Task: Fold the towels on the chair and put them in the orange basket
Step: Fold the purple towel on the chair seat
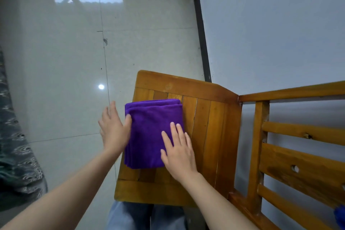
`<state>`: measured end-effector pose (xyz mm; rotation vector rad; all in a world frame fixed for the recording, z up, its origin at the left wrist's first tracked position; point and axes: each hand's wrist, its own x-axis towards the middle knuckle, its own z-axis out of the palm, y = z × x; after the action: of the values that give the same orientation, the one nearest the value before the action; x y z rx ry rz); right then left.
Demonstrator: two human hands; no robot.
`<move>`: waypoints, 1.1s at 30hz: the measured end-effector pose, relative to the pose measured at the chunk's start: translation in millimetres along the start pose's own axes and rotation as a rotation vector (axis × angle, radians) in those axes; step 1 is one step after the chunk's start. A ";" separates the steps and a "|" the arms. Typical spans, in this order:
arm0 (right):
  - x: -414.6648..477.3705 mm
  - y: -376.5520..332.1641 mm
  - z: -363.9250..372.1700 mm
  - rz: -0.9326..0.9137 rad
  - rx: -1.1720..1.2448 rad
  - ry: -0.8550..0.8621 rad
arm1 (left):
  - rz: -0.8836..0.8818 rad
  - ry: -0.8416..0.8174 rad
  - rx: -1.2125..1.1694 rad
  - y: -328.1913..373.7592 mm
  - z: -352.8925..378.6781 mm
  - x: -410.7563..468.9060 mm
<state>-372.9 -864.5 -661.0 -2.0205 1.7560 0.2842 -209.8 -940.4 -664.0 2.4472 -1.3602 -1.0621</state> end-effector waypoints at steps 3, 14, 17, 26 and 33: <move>-1.5 18.0 5.9 -0.032 -0.053 0.055 | 0.556 0.011 0.389 -17.1 15.5 -36.0; -4.6 48.4 33.1 -0.419 -0.295 0.066 | 1.137 -0.080 0.773 -88.6 45.1 -36.2; -9.4 54.9 37.3 -0.491 -0.359 0.037 | 1.196 0.041 0.732 -96.3 35.5 -27.1; 1.5 29.6 -12.1 -0.350 -0.223 0.287 | 1.015 -0.117 0.833 -37.9 2.3 -22.9; -18.4 32.9 -113.2 -0.353 -0.248 0.506 | 1.114 -0.005 0.697 41.4 -72.5 -43.9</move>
<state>-423.2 -903.0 -559.8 -2.7166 1.6436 -0.1457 -206.5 -944.2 -569.9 1.3845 -2.8565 -0.3094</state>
